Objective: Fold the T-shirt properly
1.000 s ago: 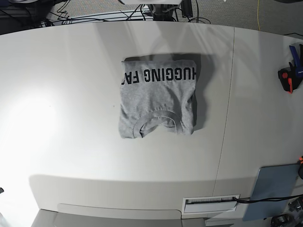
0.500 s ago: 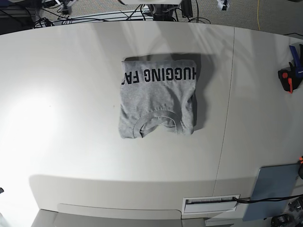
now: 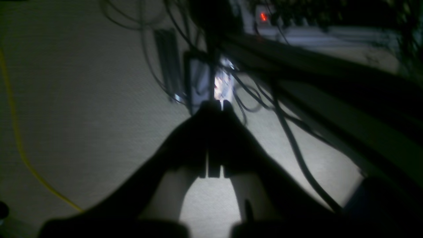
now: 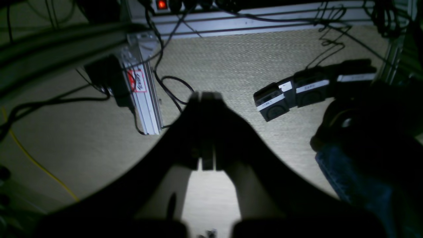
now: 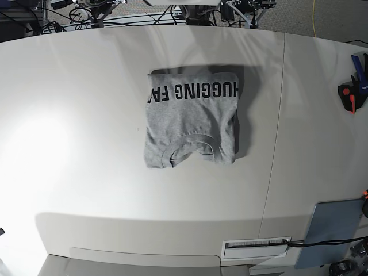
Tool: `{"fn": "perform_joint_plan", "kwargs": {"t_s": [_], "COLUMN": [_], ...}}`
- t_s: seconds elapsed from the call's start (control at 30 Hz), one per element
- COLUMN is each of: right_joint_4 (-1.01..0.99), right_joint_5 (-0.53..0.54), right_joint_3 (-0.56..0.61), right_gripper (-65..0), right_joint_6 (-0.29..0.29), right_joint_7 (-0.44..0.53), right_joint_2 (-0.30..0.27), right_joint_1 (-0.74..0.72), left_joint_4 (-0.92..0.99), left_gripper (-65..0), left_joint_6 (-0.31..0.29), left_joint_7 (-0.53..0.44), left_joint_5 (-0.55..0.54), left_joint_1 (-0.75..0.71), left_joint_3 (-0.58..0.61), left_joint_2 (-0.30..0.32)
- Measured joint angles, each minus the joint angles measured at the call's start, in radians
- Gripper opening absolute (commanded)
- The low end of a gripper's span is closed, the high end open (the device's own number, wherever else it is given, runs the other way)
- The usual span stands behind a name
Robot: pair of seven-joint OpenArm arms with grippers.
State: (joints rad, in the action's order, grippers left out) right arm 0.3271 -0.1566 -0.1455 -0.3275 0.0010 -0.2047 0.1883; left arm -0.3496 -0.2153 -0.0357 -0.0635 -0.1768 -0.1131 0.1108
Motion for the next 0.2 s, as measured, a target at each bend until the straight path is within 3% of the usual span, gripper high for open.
{"fn": "perform_joint_plan", "kwargs": {"t_s": [0.2], "right_joint_4": [0.000], "right_joint_5": [-0.002], "right_joint_3": [0.201], "right_gripper": [-65.0], "right_joint_6": [0.126], "right_joint_7": [0.001], "right_joint_2": [0.009], "right_joint_1": [-0.005], "left_joint_4": [0.001], "left_gripper": [-65.0], "left_joint_6": [-0.001], "left_joint_7": [0.000], "left_joint_5": [0.000], "left_joint_1": [-0.001], "left_joint_3": [-0.076], "left_joint_2": [-0.002]}}
